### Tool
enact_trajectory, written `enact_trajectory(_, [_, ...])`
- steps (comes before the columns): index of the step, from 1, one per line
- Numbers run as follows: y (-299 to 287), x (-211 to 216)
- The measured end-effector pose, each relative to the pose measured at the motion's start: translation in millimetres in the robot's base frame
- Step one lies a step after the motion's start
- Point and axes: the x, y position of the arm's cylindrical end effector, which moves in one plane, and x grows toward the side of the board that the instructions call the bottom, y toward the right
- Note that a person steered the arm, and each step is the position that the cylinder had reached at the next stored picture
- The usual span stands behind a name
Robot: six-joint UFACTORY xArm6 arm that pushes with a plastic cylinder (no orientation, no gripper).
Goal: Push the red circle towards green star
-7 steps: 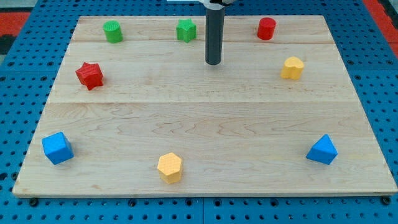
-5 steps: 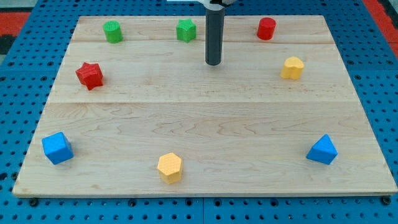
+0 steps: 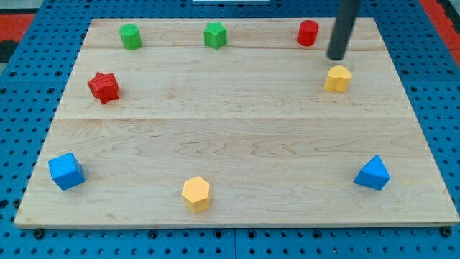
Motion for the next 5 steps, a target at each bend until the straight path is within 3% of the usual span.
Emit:
enact_trajectory(2, [28.2,-65.7])
enact_trajectory(4, [-27.6,-36.1])
enact_trajectory(5, [-12.9,-39.5])
